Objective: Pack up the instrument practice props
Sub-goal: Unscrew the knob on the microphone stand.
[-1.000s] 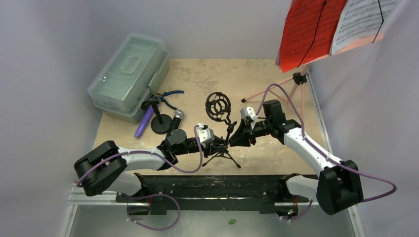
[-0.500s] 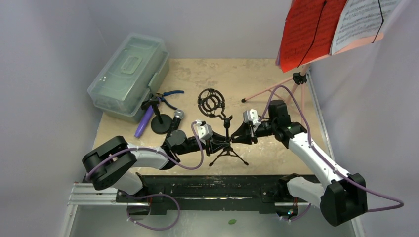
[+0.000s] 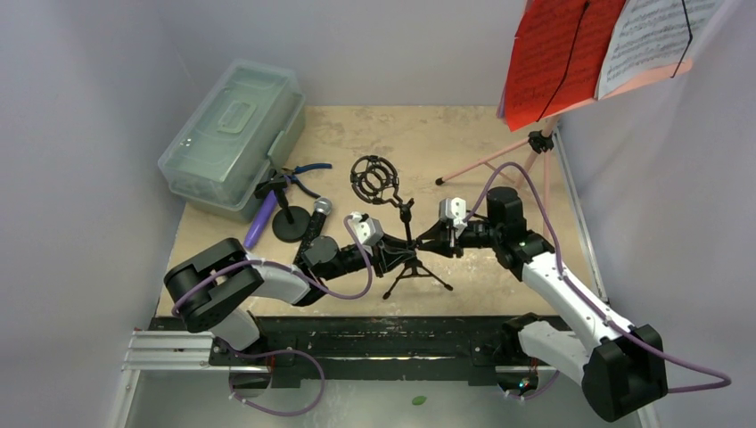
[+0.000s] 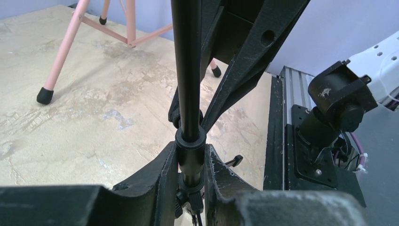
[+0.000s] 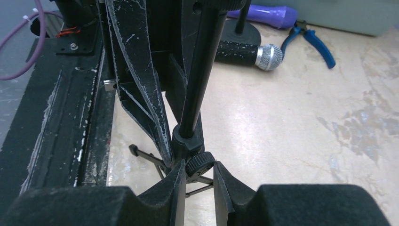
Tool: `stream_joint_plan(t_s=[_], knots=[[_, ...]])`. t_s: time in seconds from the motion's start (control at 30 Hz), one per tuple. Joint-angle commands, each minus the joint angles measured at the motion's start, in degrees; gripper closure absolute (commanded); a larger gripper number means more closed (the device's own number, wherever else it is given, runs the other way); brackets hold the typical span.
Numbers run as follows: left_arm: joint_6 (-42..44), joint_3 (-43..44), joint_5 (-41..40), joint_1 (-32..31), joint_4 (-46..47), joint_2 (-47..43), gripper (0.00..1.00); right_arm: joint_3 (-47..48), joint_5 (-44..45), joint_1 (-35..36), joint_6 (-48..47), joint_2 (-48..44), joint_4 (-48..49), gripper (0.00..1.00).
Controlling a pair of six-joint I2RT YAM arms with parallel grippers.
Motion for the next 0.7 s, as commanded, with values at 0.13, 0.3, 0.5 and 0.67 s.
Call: stream_joint_plan(t_s=[0.13, 0.3, 0.5, 0.67], knots=[[-4.08, 0.50, -3.84, 0.72, 3.92, 1.57, 0.83, -0.20, -0.60, 0.15, -0.86, -2.89, 5.20, 1.00], [-4.13, 1.35, -1.38, 0.74, 3.73, 1.49, 0.90, 0.17, -4.55, 0.16, -5.93, -2.79, 1.09, 1.00], [-8.53, 3.88, 3.75, 1.91, -0.25, 1.14, 1.00, 0.42, -8.79, 0.15, -17.92, -3.07, -7.63, 1.00], [-8.48, 5.30, 6.94, 2.22, -3.22, 0.79, 1.00, 0.19, -8.90, 0.13, -24.32, -2.96, -10.58, 1.00]])
